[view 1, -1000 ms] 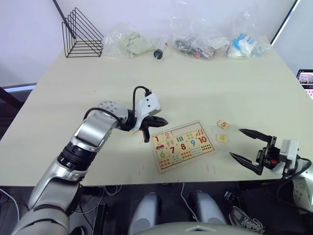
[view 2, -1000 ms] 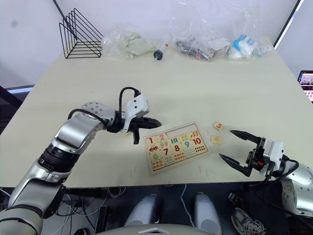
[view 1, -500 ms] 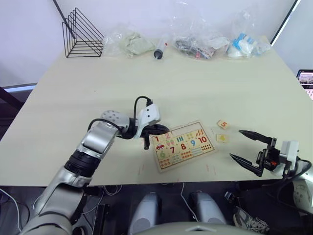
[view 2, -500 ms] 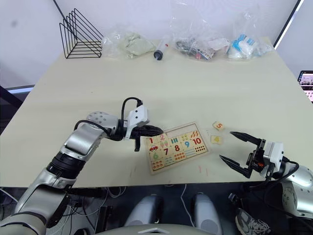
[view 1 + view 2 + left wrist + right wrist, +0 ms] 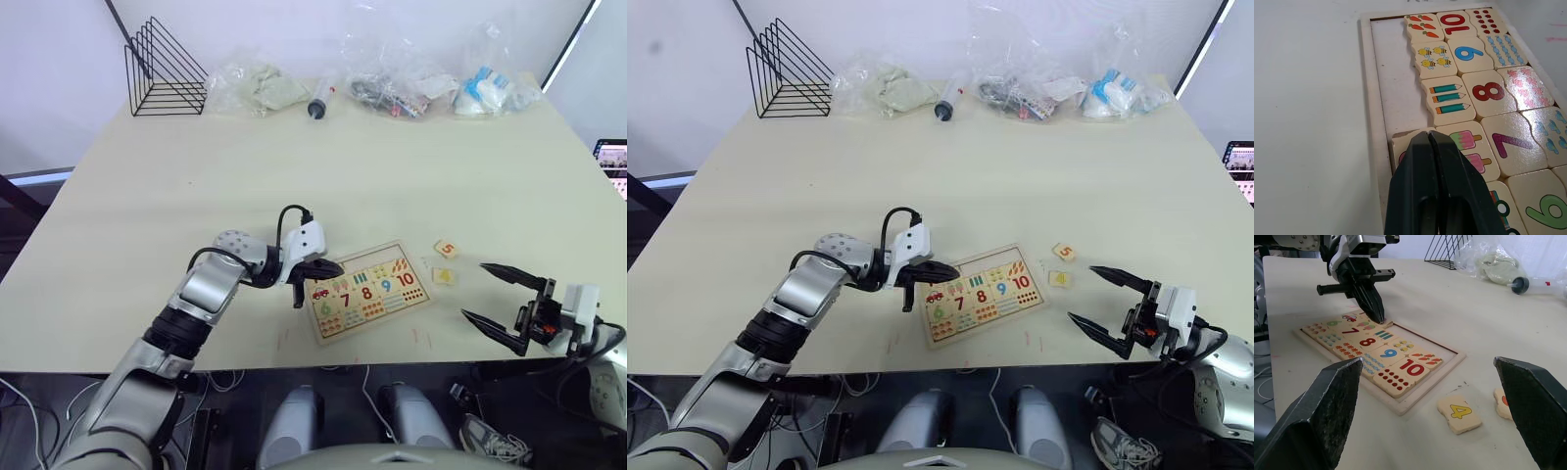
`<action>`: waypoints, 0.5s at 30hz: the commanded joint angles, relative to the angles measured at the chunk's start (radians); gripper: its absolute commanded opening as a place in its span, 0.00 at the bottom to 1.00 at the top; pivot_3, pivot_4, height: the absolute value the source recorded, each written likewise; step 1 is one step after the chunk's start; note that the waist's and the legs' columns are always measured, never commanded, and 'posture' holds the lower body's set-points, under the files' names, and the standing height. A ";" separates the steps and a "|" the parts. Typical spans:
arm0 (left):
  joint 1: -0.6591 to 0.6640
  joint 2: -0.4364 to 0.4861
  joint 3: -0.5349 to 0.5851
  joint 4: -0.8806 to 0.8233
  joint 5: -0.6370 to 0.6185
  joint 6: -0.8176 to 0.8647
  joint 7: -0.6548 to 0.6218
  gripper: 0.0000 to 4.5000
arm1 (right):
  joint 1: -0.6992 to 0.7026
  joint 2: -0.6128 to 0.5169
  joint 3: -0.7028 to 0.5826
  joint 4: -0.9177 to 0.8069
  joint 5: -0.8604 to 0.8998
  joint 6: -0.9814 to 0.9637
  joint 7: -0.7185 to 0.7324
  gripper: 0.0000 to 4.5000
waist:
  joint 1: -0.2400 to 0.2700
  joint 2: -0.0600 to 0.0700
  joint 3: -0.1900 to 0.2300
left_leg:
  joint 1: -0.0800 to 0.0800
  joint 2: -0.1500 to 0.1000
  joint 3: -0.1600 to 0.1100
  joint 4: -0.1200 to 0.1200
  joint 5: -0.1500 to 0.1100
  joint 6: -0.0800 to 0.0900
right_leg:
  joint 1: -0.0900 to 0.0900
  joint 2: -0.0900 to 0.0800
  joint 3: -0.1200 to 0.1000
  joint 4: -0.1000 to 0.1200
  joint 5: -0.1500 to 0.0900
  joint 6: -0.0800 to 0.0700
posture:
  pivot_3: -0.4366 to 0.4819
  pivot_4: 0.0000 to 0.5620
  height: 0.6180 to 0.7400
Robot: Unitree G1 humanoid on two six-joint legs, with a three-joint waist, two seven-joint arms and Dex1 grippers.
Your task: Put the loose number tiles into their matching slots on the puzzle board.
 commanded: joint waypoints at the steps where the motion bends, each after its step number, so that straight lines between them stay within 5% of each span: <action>1: 0.024 0.001 0.090 -0.027 -0.069 0.016 0.003 0.01 | 0.003 -0.008 -0.025 -0.028 0.011 -0.017 -0.010 1.00 | -0.001 0.000 0.000 | 0.000 0.000 0.000 0.000 0.000 0.000 | 0.000 0.000 0.000 0.000 0.000 0.000 | 0.48 0.27 1.00; 7: 0.085 0.007 0.294 -0.141 -0.245 0.068 0.032 0.01 | 0.005 -0.017 -0.022 -0.001 0.000 0.002 -0.023 1.00 | -0.001 0.000 0.000 | 0.000 0.001 -0.002 0.000 0.000 0.000 | -0.001 0.000 0.000 0.000 0.000 0.000 | 0.48 0.27 1.00; 15: 0.320 0.128 0.433 -0.245 -0.223 0.010 0.080 0.01 | -0.037 -0.045 -0.032 0.072 -0.022 0.044 -0.057 1.00 | -0.005 0.000 0.000 | 0.001 0.001 -0.003 -0.001 0.000 0.000 | -0.001 -0.001 0.001 0.000 0.000 0.000 | 0.48 0.27 1.00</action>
